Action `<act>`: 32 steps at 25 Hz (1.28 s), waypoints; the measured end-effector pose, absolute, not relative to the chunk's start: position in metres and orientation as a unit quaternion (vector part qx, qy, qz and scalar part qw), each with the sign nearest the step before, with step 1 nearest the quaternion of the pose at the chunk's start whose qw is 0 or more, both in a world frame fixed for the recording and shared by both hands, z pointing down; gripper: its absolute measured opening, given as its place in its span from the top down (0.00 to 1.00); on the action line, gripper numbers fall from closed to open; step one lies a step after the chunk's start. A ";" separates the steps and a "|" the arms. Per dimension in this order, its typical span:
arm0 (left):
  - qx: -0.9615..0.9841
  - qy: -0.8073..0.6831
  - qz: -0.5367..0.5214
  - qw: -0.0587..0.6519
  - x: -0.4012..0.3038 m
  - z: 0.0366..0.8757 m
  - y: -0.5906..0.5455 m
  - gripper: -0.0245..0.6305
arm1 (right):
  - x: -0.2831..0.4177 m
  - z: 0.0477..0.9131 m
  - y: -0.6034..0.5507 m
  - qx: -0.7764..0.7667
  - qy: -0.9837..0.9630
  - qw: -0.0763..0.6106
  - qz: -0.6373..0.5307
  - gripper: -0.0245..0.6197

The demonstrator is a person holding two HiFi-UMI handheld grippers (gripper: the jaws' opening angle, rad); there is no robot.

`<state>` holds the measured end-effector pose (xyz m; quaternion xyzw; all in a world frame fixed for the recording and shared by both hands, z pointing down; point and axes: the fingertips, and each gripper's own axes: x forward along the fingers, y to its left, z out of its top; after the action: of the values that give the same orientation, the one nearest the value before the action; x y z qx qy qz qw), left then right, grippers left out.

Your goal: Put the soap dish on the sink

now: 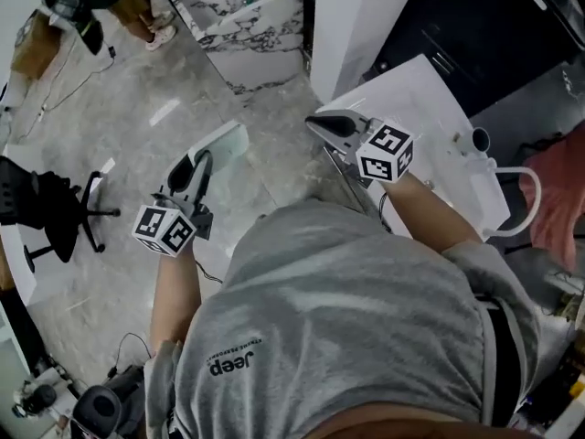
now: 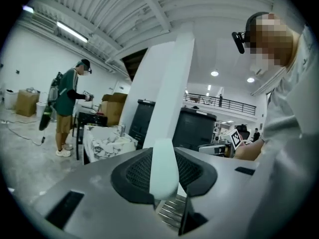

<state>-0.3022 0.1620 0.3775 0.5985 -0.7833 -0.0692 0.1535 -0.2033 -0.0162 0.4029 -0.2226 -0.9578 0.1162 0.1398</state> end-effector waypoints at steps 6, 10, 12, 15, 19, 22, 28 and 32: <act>0.701 -0.689 -0.053 0.174 -0.301 0.381 0.064 0.80 | -0.166 0.404 -0.077 -0.088 -0.980 0.128 0.127 0.88; 0.746 -0.640 -0.033 0.183 -0.281 0.390 -0.001 0.80 | -0.133 0.406 -0.114 -0.028 -0.984 0.119 0.130 0.88; 0.767 -0.612 -0.023 0.189 -0.267 0.393 -0.036 0.80 | -0.112 0.406 -0.133 0.006 -0.984 0.111 0.135 0.88; 0.797 -0.571 -0.011 0.197 -0.242 0.397 -0.088 0.80 | -0.078 0.410 -0.162 0.056 -0.983 0.102 0.143 0.88; 0.825 -0.524 0.017 0.212 -0.206 0.414 -0.156 0.80 | -0.039 0.427 -0.196 0.109 -0.977 0.106 0.147 0.88; 0.835 -0.497 0.034 0.231 -0.183 0.433 -0.206 0.80 | -0.017 0.440 -0.218 0.132 -0.973 0.106 0.154 0.88; 0.855 -0.438 0.074 0.267 -0.131 0.476 -0.299 0.80 | 0.011 0.464 -0.246 0.156 -0.967 0.103 0.172 0.88; 0.858 -0.408 0.105 0.292 -0.106 0.512 -0.353 0.80 | 0.027 0.482 -0.259 0.166 -0.963 0.106 0.186 0.88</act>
<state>-0.1061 -0.3533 0.5118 0.8583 -0.4085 0.1051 0.2922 0.0273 -0.2588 0.4819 0.1658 -0.9627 0.1856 0.1064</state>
